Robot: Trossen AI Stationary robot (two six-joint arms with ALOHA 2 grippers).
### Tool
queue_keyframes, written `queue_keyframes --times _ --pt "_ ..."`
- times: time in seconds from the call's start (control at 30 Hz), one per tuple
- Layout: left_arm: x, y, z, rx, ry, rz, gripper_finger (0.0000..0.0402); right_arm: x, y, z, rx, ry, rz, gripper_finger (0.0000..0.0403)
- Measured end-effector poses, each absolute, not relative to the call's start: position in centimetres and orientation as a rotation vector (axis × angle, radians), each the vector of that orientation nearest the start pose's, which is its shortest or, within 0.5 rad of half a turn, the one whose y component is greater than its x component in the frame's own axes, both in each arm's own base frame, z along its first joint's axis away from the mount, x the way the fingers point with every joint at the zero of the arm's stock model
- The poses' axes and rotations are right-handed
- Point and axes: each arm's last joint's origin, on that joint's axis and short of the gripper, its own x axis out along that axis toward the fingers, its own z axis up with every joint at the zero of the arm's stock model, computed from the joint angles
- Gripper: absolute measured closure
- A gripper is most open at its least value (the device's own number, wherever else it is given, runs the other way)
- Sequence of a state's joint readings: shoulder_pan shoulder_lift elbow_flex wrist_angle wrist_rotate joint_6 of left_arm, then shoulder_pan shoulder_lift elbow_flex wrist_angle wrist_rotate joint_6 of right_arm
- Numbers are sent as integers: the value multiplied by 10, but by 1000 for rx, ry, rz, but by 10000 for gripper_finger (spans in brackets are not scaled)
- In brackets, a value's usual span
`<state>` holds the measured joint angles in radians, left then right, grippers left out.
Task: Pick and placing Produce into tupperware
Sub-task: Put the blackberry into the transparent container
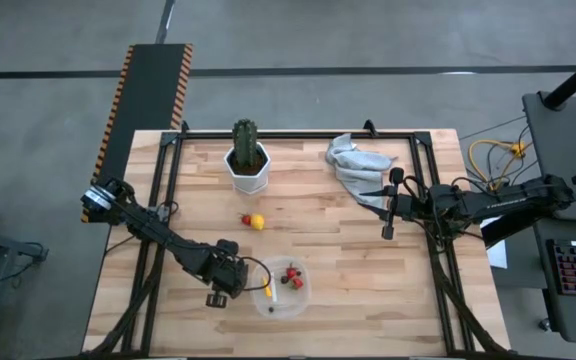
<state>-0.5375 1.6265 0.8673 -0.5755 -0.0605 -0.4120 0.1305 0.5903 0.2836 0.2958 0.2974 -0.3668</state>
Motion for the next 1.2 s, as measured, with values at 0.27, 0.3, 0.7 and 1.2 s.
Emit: queue_keyframes --times 0.27,0.3,0.7,1.2 --pt "242 -139 165 55 1308 -113 334 148 11 233 -368 40 -163 303" --pt "243 -139 167 55 1297 -116 334 148 11 233 -368 39 -163 303" --pt "257 -138 198 69 1185 -123 334 148 11 236 -365 23 -163 303" --pt "285 -133 235 167 986 -187 334 148 11 238 -365 20 -158 303"
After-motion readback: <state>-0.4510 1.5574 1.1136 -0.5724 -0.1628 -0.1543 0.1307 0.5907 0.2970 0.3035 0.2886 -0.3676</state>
